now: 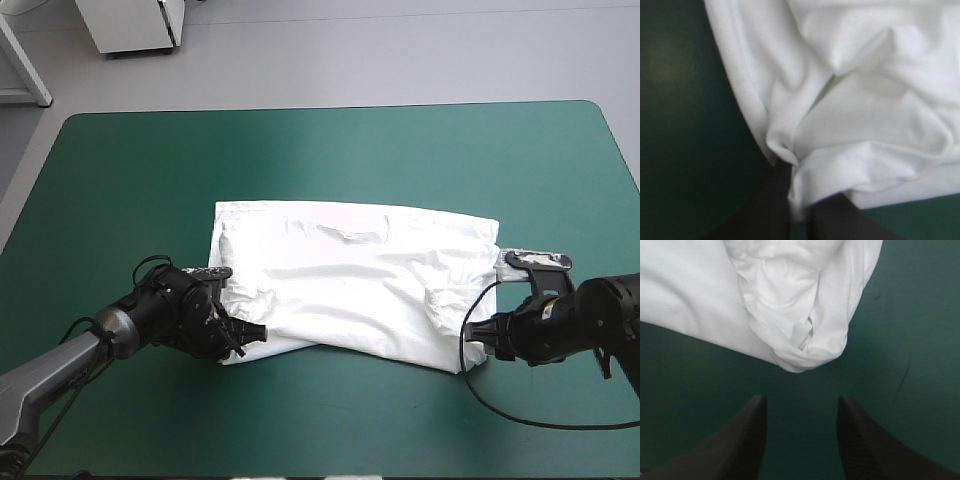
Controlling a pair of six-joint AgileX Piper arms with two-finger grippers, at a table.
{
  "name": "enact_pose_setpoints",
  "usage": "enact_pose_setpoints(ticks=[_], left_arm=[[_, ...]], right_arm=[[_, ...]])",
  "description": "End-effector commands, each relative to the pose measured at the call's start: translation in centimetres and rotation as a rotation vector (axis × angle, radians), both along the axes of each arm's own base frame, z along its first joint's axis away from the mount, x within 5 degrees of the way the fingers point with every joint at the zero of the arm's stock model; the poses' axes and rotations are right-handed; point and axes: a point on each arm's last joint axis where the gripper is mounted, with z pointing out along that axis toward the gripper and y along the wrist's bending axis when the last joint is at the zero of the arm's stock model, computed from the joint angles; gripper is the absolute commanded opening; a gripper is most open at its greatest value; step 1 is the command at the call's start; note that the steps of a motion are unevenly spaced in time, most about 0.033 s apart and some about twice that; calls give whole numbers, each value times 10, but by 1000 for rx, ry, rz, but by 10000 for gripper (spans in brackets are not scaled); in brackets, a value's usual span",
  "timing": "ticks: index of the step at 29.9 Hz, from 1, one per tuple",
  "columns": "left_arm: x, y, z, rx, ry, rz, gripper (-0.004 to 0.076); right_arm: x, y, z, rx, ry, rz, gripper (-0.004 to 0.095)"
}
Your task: Fold the cloth
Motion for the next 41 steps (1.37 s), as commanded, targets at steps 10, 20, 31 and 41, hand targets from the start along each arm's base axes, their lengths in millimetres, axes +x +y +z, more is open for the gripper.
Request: enact_pose_setpoints(ticks=[10,20,31,41], left_arm=[[4,2,-13,49,-11,-48,-22],[4,2,-12,46,-21,-59,-22],[9,-1,-5,33,-53,-81,-22],[10,0,-5,37,-50,-82,-22]], right_arm=[[32,8,-35,11,-9,-1,427],[43,8,-85,-40,113,-7,426],[42,8,-122,-43,204,-37,314],[41,9,-117,-41,230,-33,-12]])
